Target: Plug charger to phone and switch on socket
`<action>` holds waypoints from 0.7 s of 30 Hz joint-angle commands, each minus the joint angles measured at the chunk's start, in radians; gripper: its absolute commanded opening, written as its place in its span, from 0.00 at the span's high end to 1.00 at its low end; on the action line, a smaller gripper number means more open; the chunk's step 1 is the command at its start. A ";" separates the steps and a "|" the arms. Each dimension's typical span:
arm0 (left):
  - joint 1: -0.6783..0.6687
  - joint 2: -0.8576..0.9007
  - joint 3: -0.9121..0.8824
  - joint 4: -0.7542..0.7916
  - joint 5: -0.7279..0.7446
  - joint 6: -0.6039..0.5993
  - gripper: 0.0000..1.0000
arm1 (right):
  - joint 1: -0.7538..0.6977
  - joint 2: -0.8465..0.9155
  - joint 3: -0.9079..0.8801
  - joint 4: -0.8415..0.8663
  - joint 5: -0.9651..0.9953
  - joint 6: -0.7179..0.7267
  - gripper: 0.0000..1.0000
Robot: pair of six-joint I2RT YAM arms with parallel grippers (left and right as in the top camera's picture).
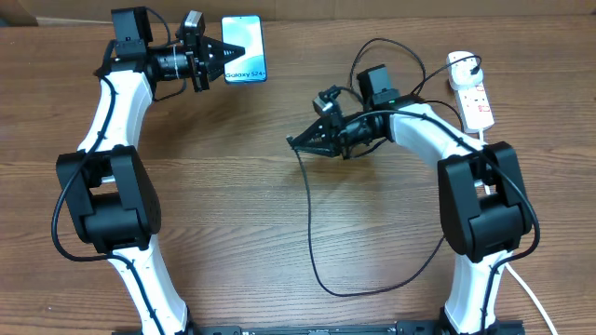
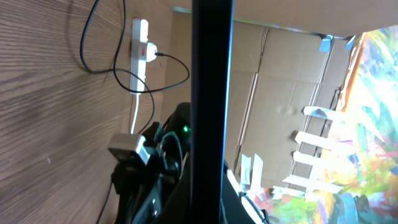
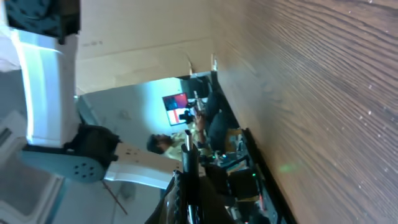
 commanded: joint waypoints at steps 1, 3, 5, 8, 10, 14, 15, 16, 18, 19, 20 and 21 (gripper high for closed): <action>-0.019 -0.014 0.013 0.002 0.050 0.032 0.96 | -0.026 -0.047 -0.001 -0.062 -0.047 -0.110 0.96; -0.026 -0.014 0.013 0.002 0.042 0.039 0.96 | -0.036 -0.067 -0.001 -0.126 -0.047 -0.170 0.96; -0.032 -0.014 0.013 0.002 0.029 0.039 0.96 | -0.046 -0.096 -0.001 -0.188 -0.047 -0.223 0.96; -0.039 -0.014 0.013 0.001 0.023 0.039 0.96 | -0.051 -0.131 -0.001 -0.236 -0.047 -0.258 0.96; -0.048 -0.014 0.013 -0.003 0.024 0.039 0.96 | -0.051 -0.152 -0.001 -0.252 -0.047 -0.271 0.96; -0.075 -0.014 0.013 -0.048 0.024 0.047 0.96 | -0.051 -0.193 -0.001 -0.253 -0.047 -0.270 0.96; -0.080 -0.014 0.013 -0.052 0.024 0.046 0.96 | -0.051 -0.200 -0.001 -0.253 -0.047 -0.270 0.96; -0.085 -0.014 0.013 -0.051 0.027 0.046 0.96 | -0.051 -0.204 -0.001 -0.254 -0.047 -0.270 0.96; -0.089 -0.014 0.013 -0.051 0.027 0.046 0.96 | -0.051 -0.210 -0.001 -0.259 -0.049 -0.270 0.96; -0.091 -0.014 0.013 -0.051 0.027 0.046 0.96 | -0.051 -0.211 -0.001 -0.265 -0.054 -0.270 0.96; -0.092 -0.014 0.013 -0.051 0.027 0.046 0.96 | -0.051 -0.211 -0.001 -0.268 -0.062 -0.270 0.96; -0.093 -0.014 0.013 -0.052 0.026 0.046 0.96 | -0.051 -0.211 -0.001 -0.268 -0.071 -0.270 0.96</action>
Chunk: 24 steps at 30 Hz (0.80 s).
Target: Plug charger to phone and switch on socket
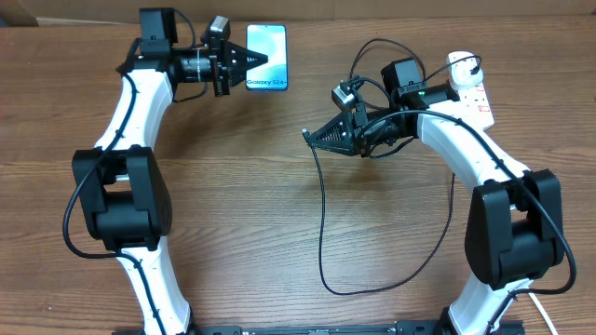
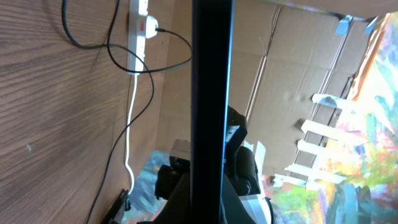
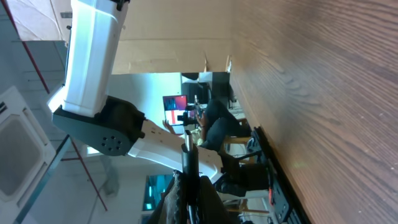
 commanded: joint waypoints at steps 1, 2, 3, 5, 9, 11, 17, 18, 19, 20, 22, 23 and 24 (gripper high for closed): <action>-0.011 -0.014 0.013 0.000 0.034 0.030 0.96 | -0.006 -0.031 0.003 -0.003 -0.048 -0.017 0.96; -0.013 -0.014 0.013 0.000 0.033 0.031 0.96 | -0.005 -0.031 0.003 -0.003 -0.048 -0.017 0.96; -0.017 -0.014 0.013 0.000 0.030 0.031 0.96 | -0.005 -0.031 0.003 -0.002 -0.048 -0.017 0.96; -0.024 -0.014 0.013 0.000 0.026 0.031 0.96 | -0.006 -0.031 0.003 -0.002 -0.047 -0.017 0.96; -0.040 -0.014 0.013 0.000 0.014 0.042 0.96 | -0.005 -0.031 0.003 0.006 -0.047 -0.017 0.96; -0.051 -0.014 0.013 0.000 0.001 0.045 0.96 | -0.006 -0.031 0.003 0.010 -0.047 -0.016 0.96; -0.093 -0.014 0.013 0.001 -0.065 0.044 0.96 | -0.006 -0.031 0.003 0.028 -0.047 -0.016 0.96; -0.098 -0.014 0.013 0.000 -0.074 0.043 0.96 | -0.006 -0.031 0.003 0.028 -0.047 -0.015 0.96; -0.100 -0.014 0.013 0.000 -0.083 0.036 0.96 | -0.006 -0.031 0.003 0.028 -0.047 -0.012 0.96; -0.103 -0.014 0.013 0.001 -0.088 0.035 0.96 | -0.008 -0.031 0.003 0.028 -0.047 -0.012 0.96; -0.105 -0.014 0.013 0.001 -0.095 0.028 0.96 | -0.008 -0.031 0.003 0.028 -0.047 -0.012 0.96; -0.105 -0.014 0.013 0.001 -0.095 0.029 0.96 | -0.008 -0.031 0.003 0.029 -0.046 -0.009 0.96; -0.105 -0.014 0.013 0.001 -0.099 0.028 0.96 | -0.008 -0.031 0.003 0.033 -0.044 -0.005 0.96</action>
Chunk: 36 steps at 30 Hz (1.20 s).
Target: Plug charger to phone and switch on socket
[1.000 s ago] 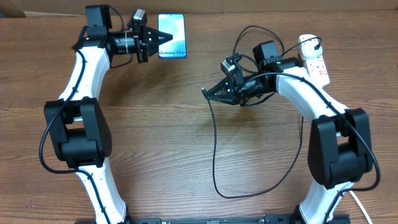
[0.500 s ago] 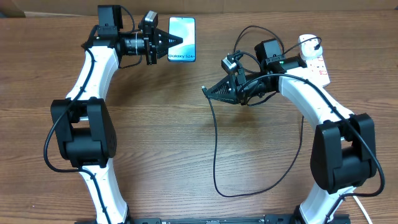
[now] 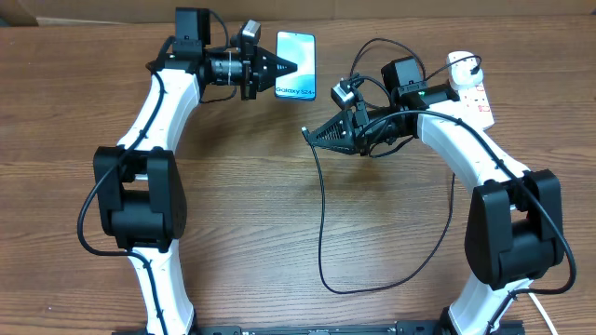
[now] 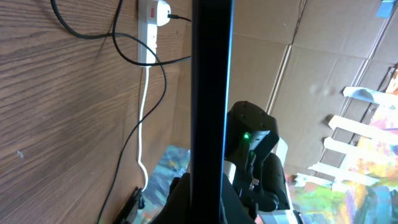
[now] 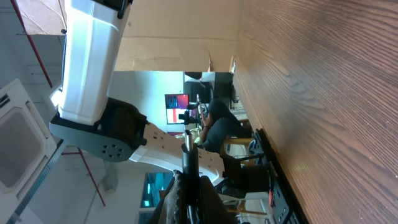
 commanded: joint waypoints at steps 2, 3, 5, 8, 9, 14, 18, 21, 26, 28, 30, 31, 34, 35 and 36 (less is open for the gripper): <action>0.005 -0.014 0.013 0.002 -0.010 0.013 0.96 | -0.008 -0.030 0.003 0.027 -0.021 0.027 0.96; 0.005 -0.014 0.013 0.002 -0.013 0.004 0.96 | -0.008 -0.030 0.003 0.044 -0.014 0.057 0.96; 0.005 -0.014 0.013 0.008 -0.013 -0.019 0.96 | -0.008 -0.030 0.003 0.079 0.018 0.138 0.96; 0.008 -0.014 0.013 0.044 -0.012 -0.051 0.96 | -0.008 -0.030 0.003 0.146 0.060 0.238 0.96; 0.009 -0.014 0.013 0.061 -0.012 -0.061 0.96 | -0.008 -0.030 0.003 0.174 0.065 0.266 0.96; 0.012 -0.014 0.013 0.108 -0.012 -0.075 0.96 | -0.008 -0.030 0.003 0.304 0.089 0.402 0.96; 0.012 -0.014 0.013 0.111 -0.013 -0.074 0.96 | -0.008 -0.030 0.003 0.427 0.101 0.509 0.96; 0.012 -0.014 0.013 0.111 -0.012 -0.085 0.96 | -0.007 -0.030 0.003 0.496 0.101 0.560 0.96; 0.012 -0.014 0.013 0.112 -0.006 -0.146 0.96 | -0.007 -0.030 0.003 0.522 0.138 0.595 0.96; 0.012 -0.014 0.013 0.116 -0.011 -0.146 0.96 | -0.007 -0.030 0.003 0.523 0.151 0.606 0.96; 0.013 -0.014 0.013 0.120 -0.015 -0.151 0.96 | -0.006 -0.030 0.003 0.523 0.154 0.617 0.96; 0.013 -0.014 0.013 0.126 -0.016 -0.155 0.96 | -0.006 -0.030 0.003 0.523 0.154 0.628 0.96; 0.012 -0.014 0.013 0.162 -0.015 -0.181 0.96 | -0.006 -0.030 0.003 0.524 0.163 0.634 0.96; 0.012 -0.014 0.013 0.172 -0.015 -0.190 0.96 | -0.006 -0.030 0.003 0.527 0.166 0.647 0.96; 0.011 -0.014 0.013 0.179 -0.015 -0.193 0.96 | -0.006 -0.030 0.003 0.530 0.172 0.661 0.96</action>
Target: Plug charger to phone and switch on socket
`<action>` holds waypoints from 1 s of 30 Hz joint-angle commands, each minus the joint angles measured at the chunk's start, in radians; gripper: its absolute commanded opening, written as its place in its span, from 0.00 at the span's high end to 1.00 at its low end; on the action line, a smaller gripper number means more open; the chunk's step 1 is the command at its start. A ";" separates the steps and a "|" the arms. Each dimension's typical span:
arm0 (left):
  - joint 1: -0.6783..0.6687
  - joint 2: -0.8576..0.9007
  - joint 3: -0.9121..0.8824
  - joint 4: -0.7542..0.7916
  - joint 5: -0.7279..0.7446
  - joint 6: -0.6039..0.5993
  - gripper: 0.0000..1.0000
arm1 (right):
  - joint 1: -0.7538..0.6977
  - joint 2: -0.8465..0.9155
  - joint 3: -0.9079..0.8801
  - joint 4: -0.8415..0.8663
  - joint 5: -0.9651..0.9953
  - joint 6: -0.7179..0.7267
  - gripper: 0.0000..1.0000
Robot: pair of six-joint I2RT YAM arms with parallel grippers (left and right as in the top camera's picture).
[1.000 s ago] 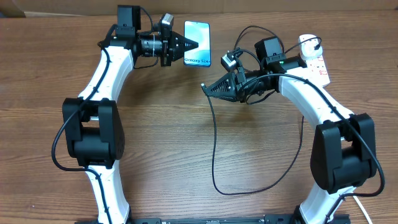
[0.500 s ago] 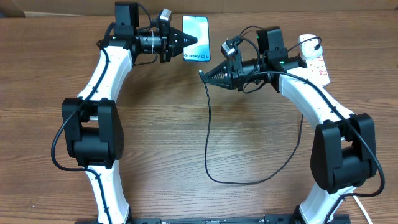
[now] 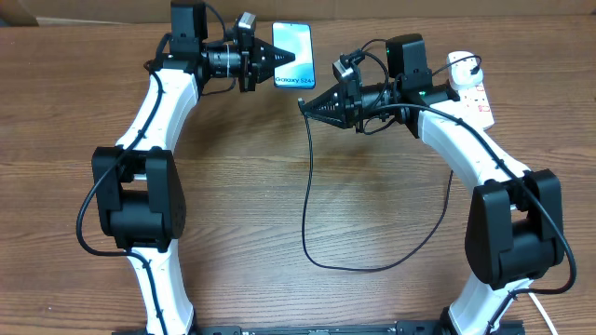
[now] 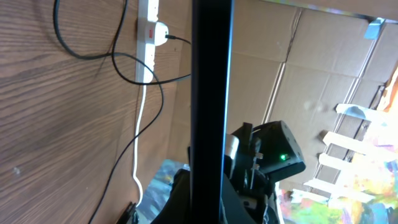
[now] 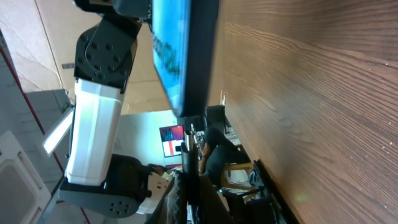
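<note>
The phone [image 3: 293,53], blue screen up, is held off the table at the far middle, and my left gripper [image 3: 277,58] is shut on its left edge. In the left wrist view the phone [image 4: 211,93] shows edge-on as a dark bar rising from that gripper [image 4: 211,202]. My right gripper [image 3: 304,104] is shut on the black charger plug, just below and right of the phone's near end. In the right wrist view the plug [image 5: 186,155] points up at the phone [image 5: 186,56], a small gap between them. The white power strip [image 3: 470,88] lies far right.
The black charger cable [image 3: 312,214] hangs from the plug, loops across the middle of the wooden table [image 3: 233,205] and runs back to the adapter in the power strip [image 4: 148,37]. Cardboard walls stand behind the table.
My right gripper with the plug has moved toward the far side and now sits close under the phone's near end. The phone has shifted slightly back and left.
The left gripper held the phone at the far left, then farther right at each moment. The right gripper held the plug near the table's middle, then a little right, and now it is up beside the phone's end.
</note>
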 commanded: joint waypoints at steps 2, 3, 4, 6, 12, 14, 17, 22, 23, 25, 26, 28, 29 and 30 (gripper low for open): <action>0.005 -0.014 0.013 0.019 0.017 -0.030 0.96 | -0.003 -0.030 0.003 0.036 0.022 0.072 0.96; 0.005 -0.014 0.013 0.018 0.011 -0.030 0.96 | -0.003 -0.030 0.003 0.055 0.022 0.092 0.96; 0.005 -0.014 0.013 0.018 0.004 -0.030 0.96 | -0.003 -0.030 0.003 0.072 0.022 0.111 0.96; 0.005 -0.014 0.013 0.018 -0.005 -0.030 0.96 | -0.003 -0.030 0.003 0.105 0.022 0.143 0.96; 0.000 -0.014 0.013 0.013 -0.023 -0.047 0.96 | -0.003 -0.030 0.003 0.148 0.024 0.164 0.96; -0.003 -0.014 0.013 0.011 -0.025 -0.080 0.96 | -0.003 -0.030 0.003 0.151 0.029 0.164 0.96; -0.010 -0.014 0.013 0.011 -0.043 -0.106 0.96 | -0.003 -0.030 0.003 0.151 0.038 0.168 0.96; -0.015 -0.014 0.013 0.011 -0.056 -0.129 0.96 | -0.003 -0.030 0.003 0.152 0.046 0.167 0.96; -0.015 -0.014 0.013 0.011 -0.055 -0.128 0.96 | -0.003 -0.030 0.003 0.156 0.047 0.168 0.96; -0.015 -0.014 0.013 0.011 -0.055 -0.128 0.96 | -0.003 -0.030 0.003 0.158 0.050 0.168 0.96; -0.016 -0.014 0.013 0.011 -0.056 -0.128 0.96 | -0.003 -0.030 0.003 0.158 0.051 0.168 0.96; -0.016 -0.014 0.013 0.011 -0.056 -0.128 0.96 | -0.003 -0.030 0.003 0.158 0.053 0.170 0.96; -0.016 -0.014 0.013 0.011 -0.055 -0.128 0.96 | -0.003 -0.030 0.003 0.158 0.054 0.172 0.96; -0.017 -0.014 0.013 0.011 -0.055 -0.128 0.96 | -0.003 -0.030 0.003 0.158 0.057 0.172 0.96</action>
